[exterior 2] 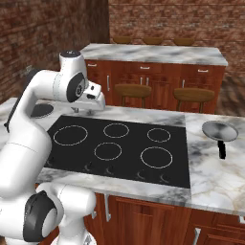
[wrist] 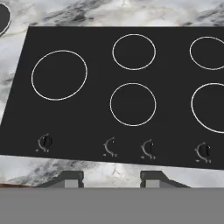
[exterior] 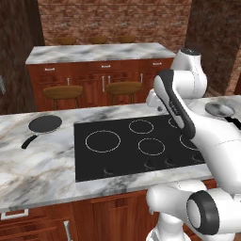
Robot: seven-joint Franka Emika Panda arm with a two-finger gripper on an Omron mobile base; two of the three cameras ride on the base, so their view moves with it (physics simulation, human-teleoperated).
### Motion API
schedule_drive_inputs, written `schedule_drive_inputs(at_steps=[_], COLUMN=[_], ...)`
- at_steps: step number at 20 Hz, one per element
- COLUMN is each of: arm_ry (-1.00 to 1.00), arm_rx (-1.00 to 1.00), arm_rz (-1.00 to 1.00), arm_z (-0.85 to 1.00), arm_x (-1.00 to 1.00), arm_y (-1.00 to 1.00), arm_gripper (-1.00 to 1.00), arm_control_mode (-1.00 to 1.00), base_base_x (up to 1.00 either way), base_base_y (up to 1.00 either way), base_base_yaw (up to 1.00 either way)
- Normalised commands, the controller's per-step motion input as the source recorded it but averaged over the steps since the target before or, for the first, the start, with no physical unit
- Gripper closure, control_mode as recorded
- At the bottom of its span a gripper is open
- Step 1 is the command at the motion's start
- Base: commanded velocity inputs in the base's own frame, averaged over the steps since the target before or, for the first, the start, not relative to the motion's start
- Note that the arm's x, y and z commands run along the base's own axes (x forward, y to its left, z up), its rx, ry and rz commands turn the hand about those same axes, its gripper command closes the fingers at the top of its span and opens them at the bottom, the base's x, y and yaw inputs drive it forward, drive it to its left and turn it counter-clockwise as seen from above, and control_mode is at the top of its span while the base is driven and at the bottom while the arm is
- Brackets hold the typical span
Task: Place both pans onto different burners. Then place the bell pepper and the shrimp on different pans.
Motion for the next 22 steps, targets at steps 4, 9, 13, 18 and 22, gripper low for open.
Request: schedule_drive_inputs(at_steps=[4, 9, 13, 18, 22], arm_ry=[0.0, 0.0, 0.0, 0.0, 0.0], arm_rx=[0.0, 0.0, 0.0, 0.0, 0.0], arm_rz=[0.01, 0.08, 0.05, 0.04, 0.04], arm_z=[0.0, -0.01, -0.16, -0.24, -0.24], arm_x=[0.0, 0.0, 0.04, 0.13, 0.16], arm_y=[-0.16, -0.77, -0.85, -0.89, -0.95], arm_gripper=[-1.0, -1.0, -1.0, -1.0, -1.0], arm_control_mode=[-1.0, -1.0, -1.0, -1.0, -1.0], base_base_x=[0.0, 0.0, 0.0, 0.0, 0.0], base_base_y=[0.0, 0.0, 0.0, 0.0, 0.0], base_base_yaw=[0.0, 0.0, 0.0, 0.0, 0.0])
